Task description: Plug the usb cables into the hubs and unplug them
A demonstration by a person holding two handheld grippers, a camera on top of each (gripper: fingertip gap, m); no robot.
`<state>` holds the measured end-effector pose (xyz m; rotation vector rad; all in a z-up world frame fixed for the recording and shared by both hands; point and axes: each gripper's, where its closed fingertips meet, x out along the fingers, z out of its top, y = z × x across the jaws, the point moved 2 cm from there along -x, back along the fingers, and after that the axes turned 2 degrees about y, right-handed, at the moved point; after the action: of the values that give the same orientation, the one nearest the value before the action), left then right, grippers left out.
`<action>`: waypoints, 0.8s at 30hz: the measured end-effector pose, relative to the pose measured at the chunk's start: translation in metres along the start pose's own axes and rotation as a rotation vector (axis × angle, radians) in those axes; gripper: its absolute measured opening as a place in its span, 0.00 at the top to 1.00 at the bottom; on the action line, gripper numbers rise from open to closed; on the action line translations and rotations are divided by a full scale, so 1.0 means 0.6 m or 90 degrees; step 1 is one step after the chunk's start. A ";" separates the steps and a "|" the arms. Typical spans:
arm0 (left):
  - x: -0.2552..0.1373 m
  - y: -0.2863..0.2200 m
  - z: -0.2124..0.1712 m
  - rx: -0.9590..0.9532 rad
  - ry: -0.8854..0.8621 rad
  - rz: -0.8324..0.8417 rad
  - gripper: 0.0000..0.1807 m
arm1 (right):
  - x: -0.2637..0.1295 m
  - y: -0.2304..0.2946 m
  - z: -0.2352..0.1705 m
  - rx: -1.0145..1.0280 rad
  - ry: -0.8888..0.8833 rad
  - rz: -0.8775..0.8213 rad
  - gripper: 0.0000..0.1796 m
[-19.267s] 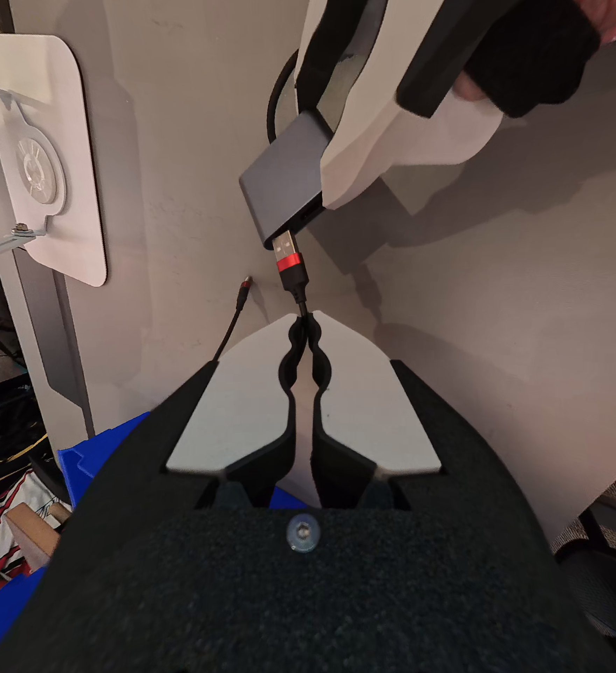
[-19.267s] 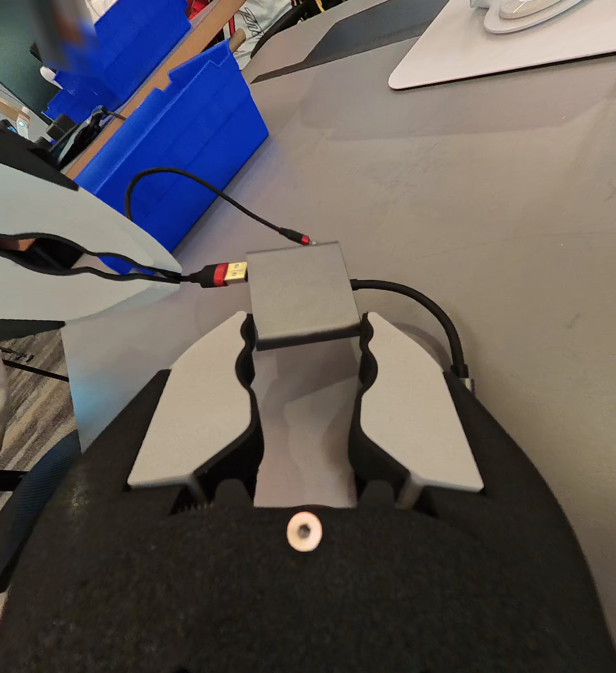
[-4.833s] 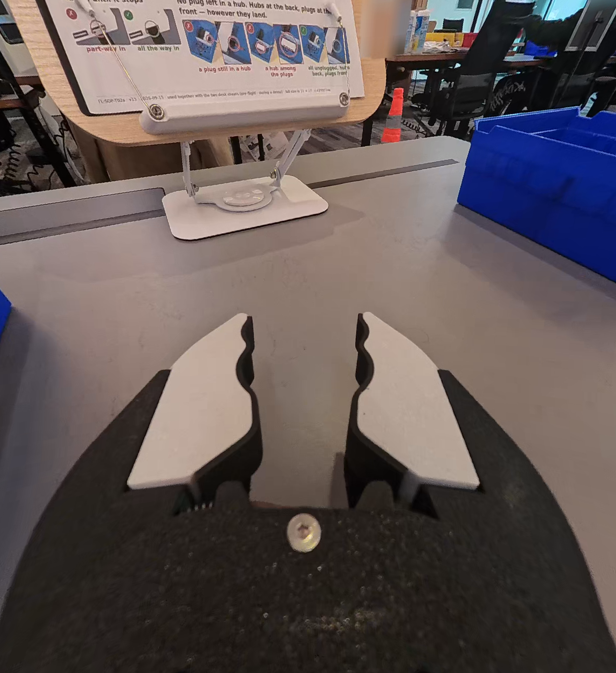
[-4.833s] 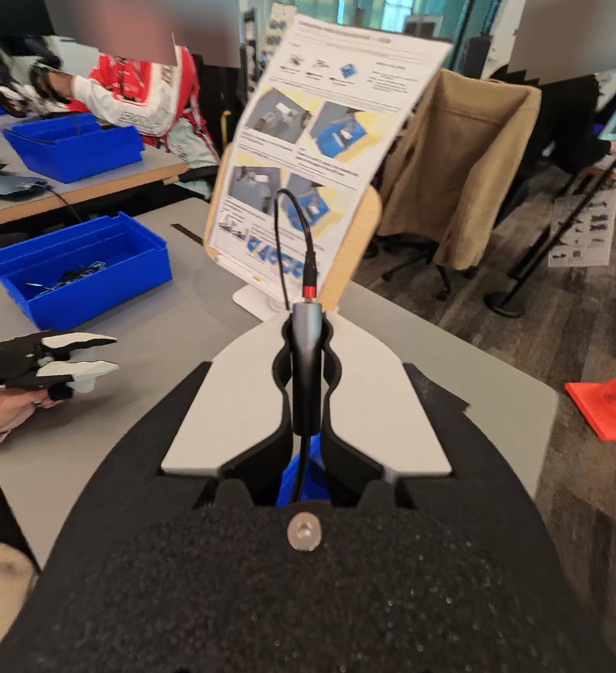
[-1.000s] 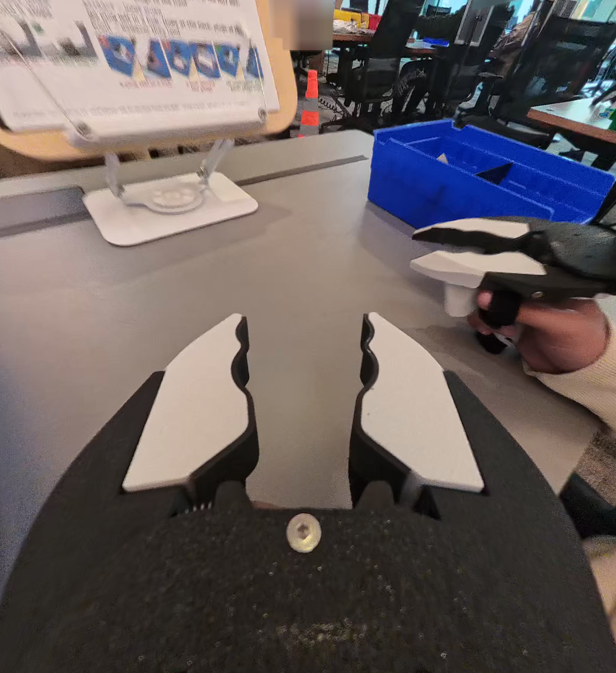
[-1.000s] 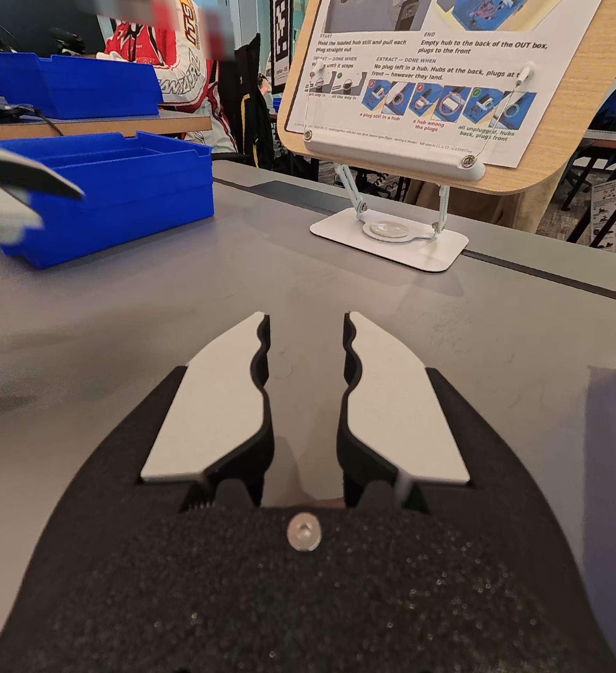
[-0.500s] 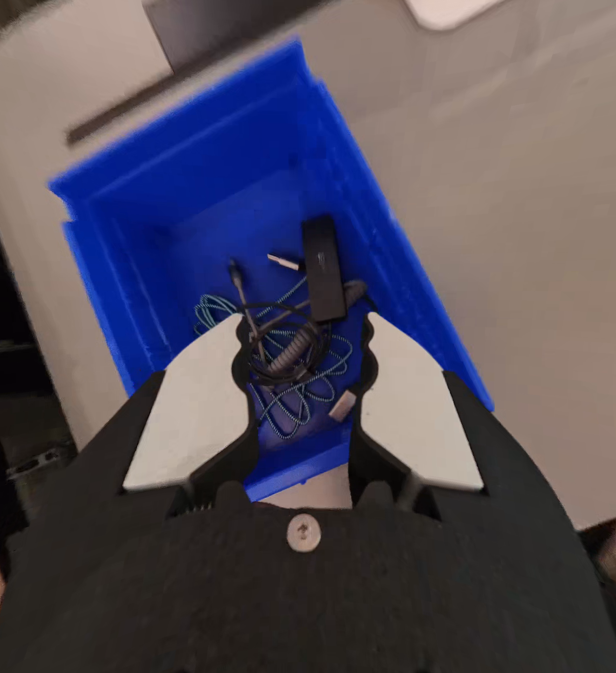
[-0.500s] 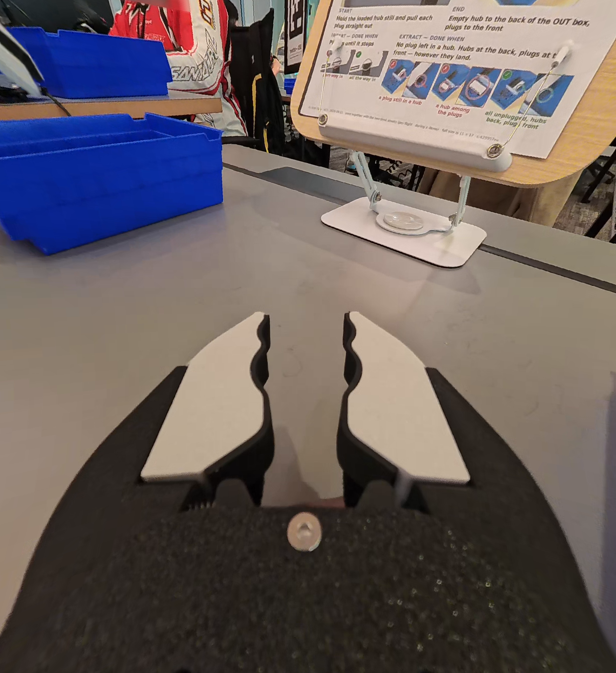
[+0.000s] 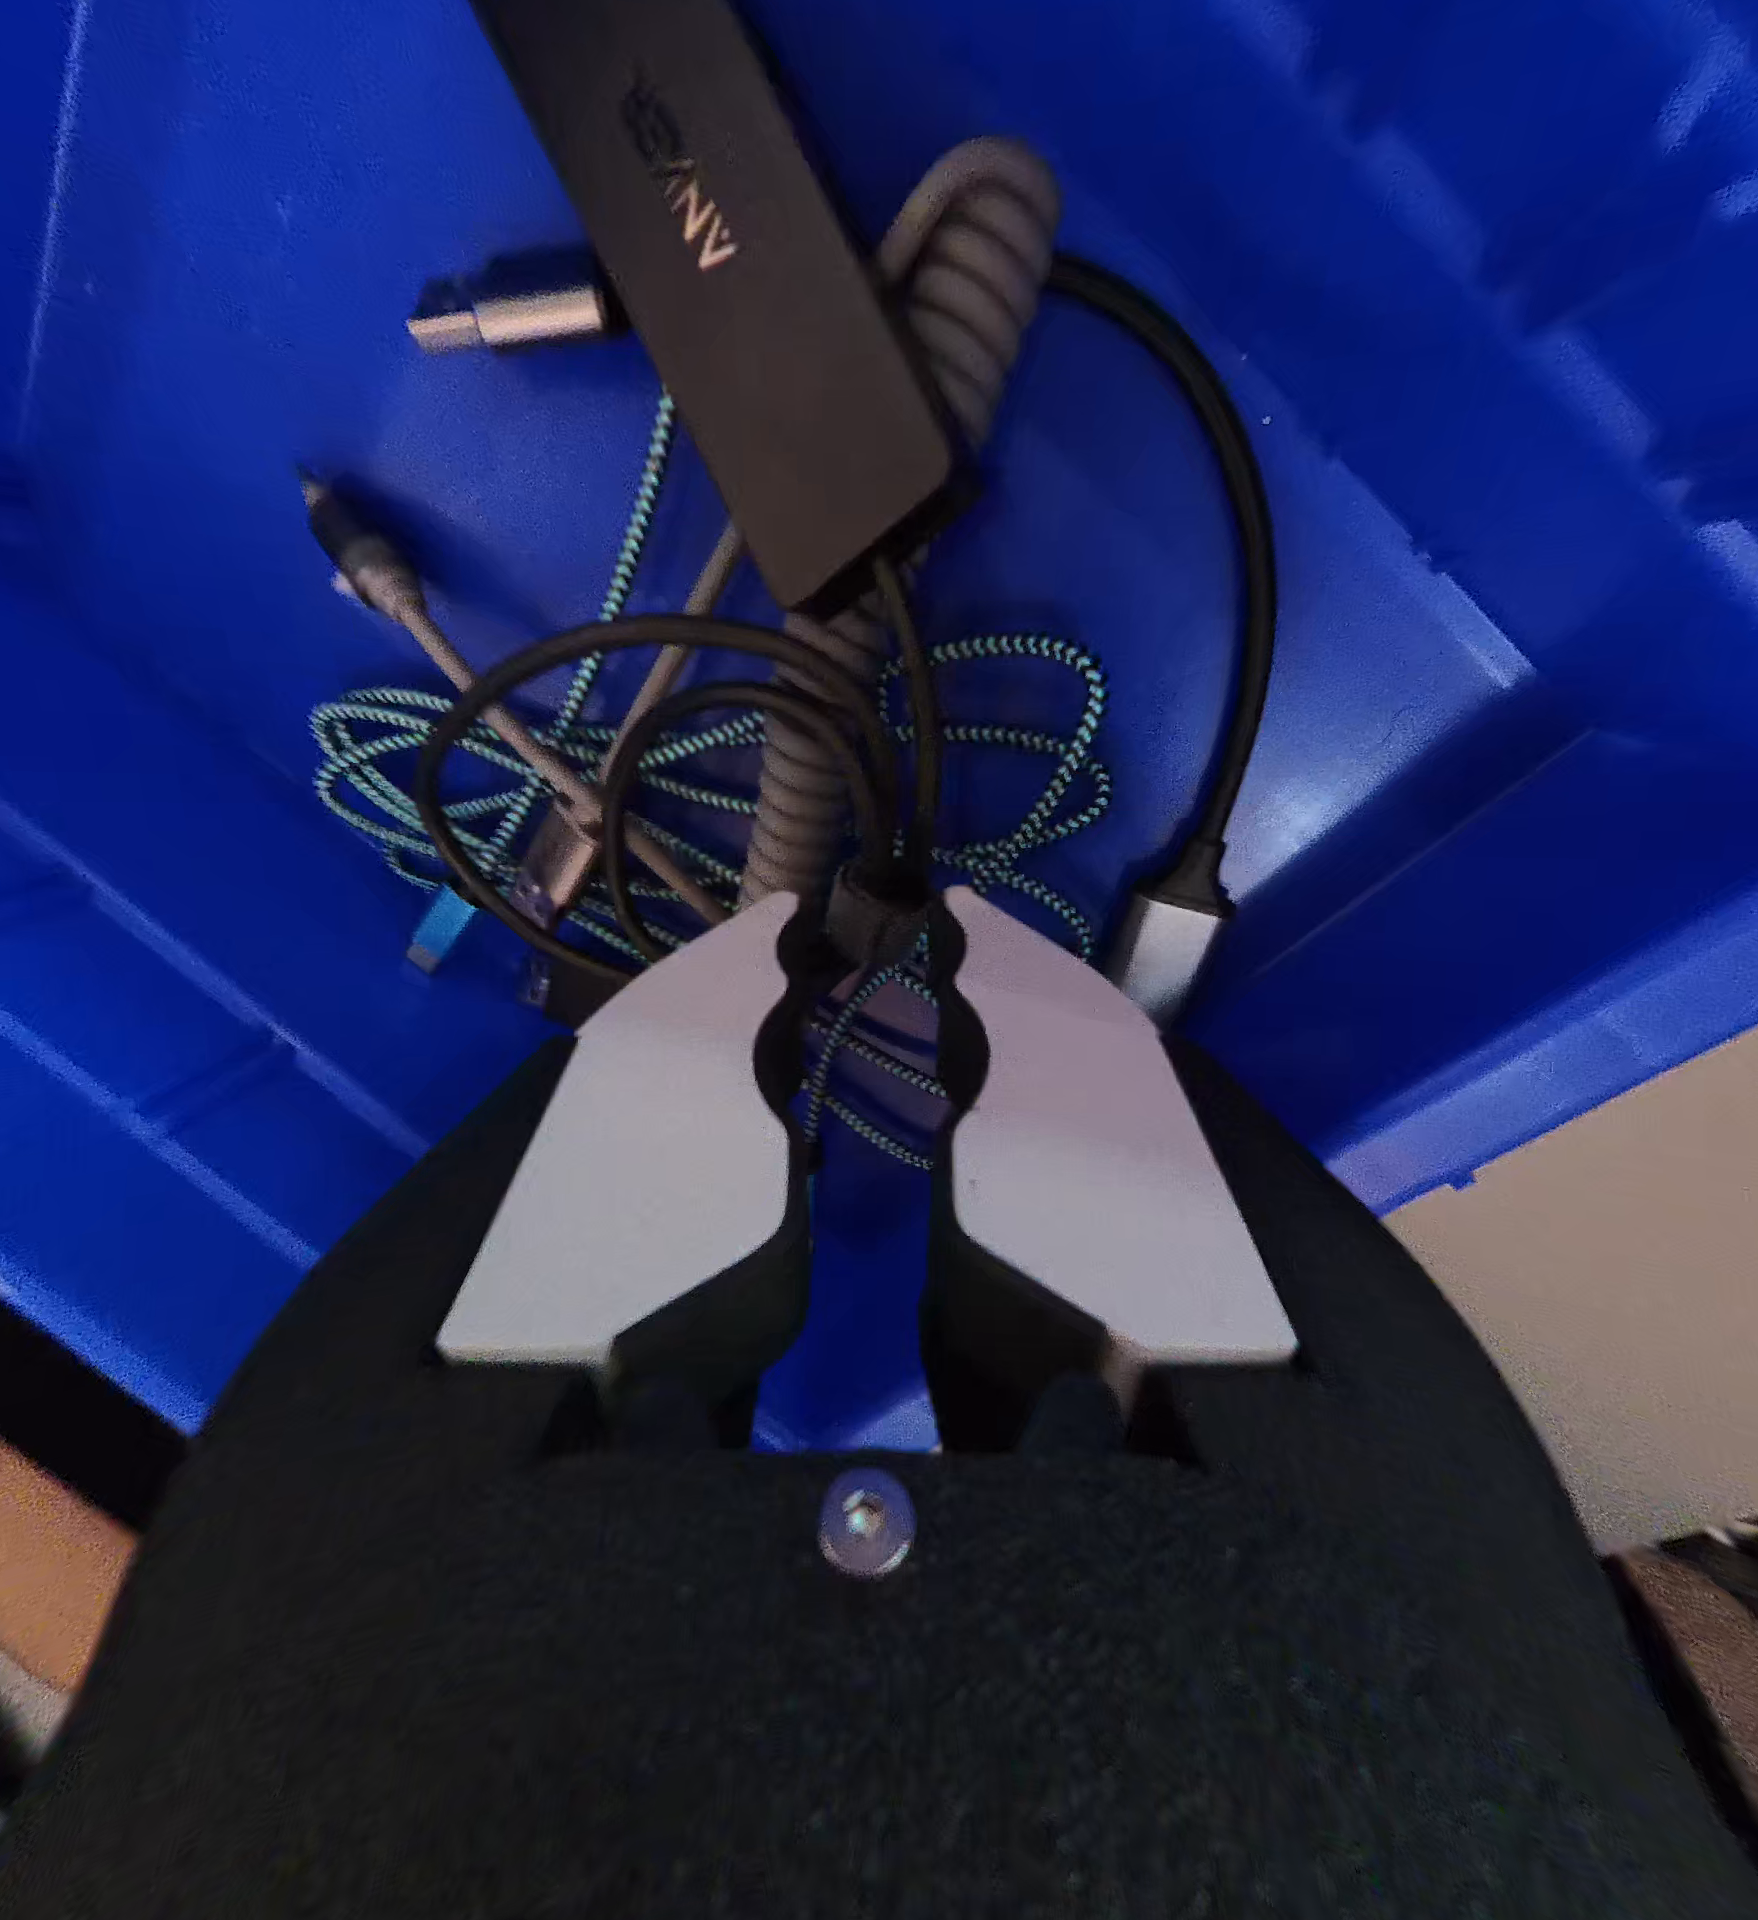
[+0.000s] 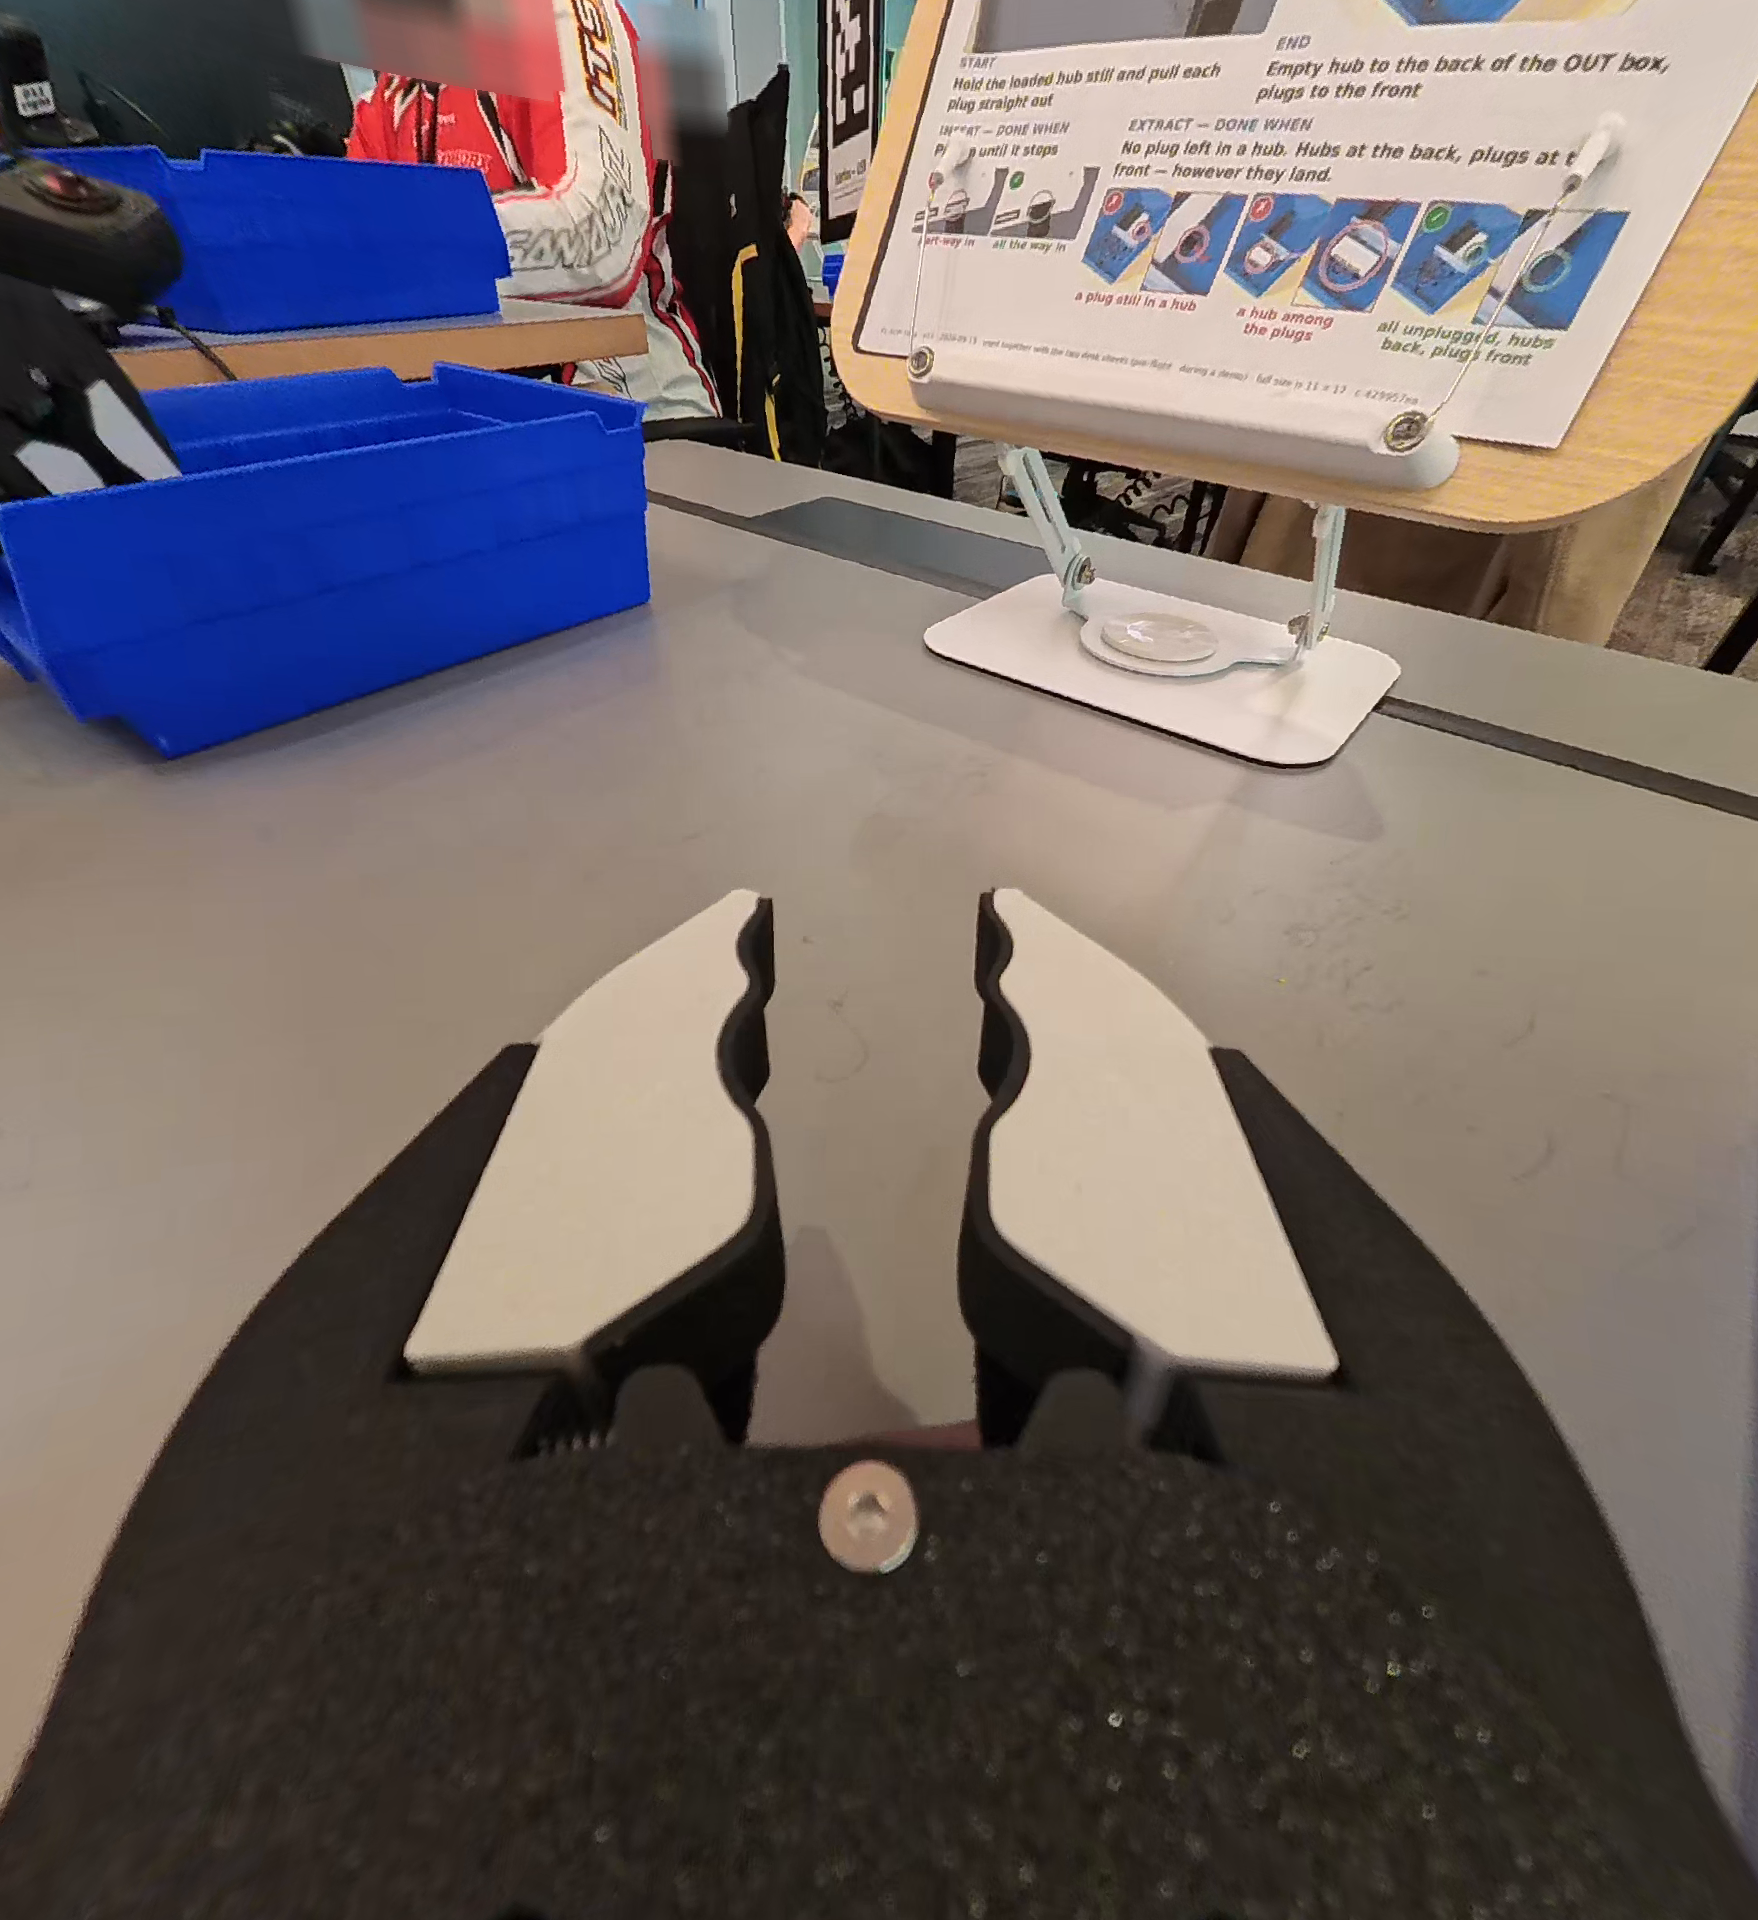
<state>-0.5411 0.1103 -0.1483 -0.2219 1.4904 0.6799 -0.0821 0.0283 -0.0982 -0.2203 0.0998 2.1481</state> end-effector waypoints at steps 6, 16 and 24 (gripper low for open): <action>-0.096 0.047 0.033 0.016 -0.082 0.122 0.91 | 0.000 0.000 0.000 0.002 -0.001 0.002 0.80; -0.365 0.072 0.142 0.049 -0.242 0.265 0.92 | -0.001 0.001 0.000 -0.004 -0.001 0.001 0.80; -0.385 -0.063 0.355 0.175 -0.325 0.208 0.92 | -0.005 0.001 0.003 -0.004 -0.014 0.000 0.81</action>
<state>-0.3279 0.1297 0.0842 0.3907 1.1136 0.7142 -0.0810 0.0259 -0.0958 -0.2011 0.0801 2.1504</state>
